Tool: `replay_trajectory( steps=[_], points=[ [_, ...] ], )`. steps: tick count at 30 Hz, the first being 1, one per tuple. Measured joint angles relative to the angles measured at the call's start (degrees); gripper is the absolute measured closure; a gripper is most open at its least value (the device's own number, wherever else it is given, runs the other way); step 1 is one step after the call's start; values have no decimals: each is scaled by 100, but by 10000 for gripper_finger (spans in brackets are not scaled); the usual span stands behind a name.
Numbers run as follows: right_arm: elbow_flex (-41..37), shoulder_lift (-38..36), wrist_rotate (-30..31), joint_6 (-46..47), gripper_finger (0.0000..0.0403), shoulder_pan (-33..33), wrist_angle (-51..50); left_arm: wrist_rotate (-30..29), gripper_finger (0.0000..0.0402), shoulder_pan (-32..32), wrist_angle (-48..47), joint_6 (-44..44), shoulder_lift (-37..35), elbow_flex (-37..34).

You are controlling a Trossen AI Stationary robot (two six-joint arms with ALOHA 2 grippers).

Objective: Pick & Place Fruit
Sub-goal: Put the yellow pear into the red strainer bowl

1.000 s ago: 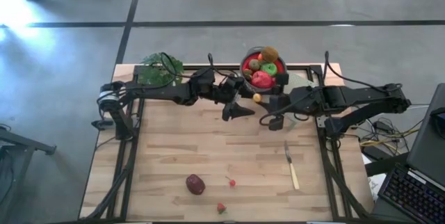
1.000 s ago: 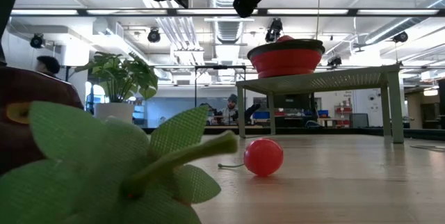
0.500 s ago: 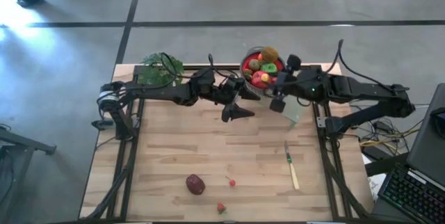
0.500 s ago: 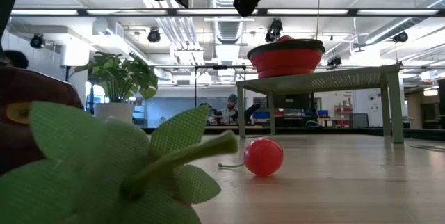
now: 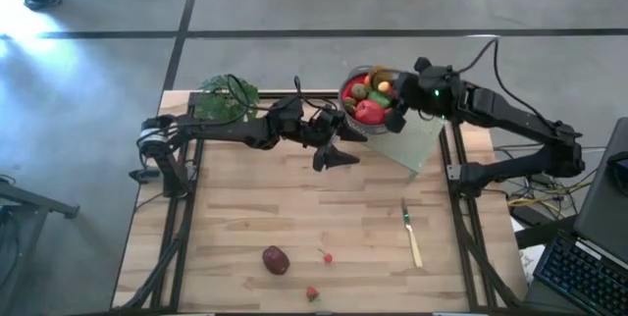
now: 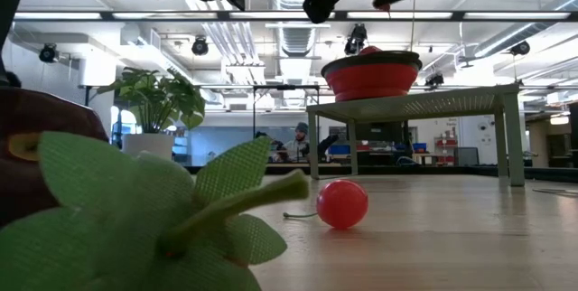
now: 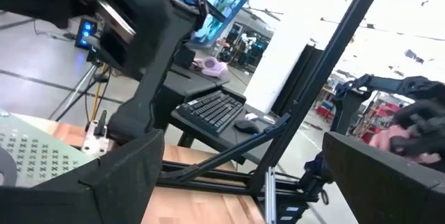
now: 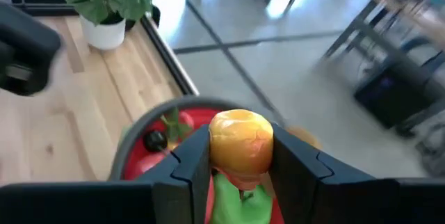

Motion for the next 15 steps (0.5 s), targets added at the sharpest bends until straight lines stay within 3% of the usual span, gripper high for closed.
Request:
replay_trajectory(
  steps=[11, 15],
  points=[
    [-45, 37, -1449, 498, 293, -1342, -701, -2, 5, 0, -1, -96, 0, -4],
    [-190, 37, -1538, 517, 284, -1438, -731, -2, 5, 0, -1, -70, 0, -4]
  ],
)
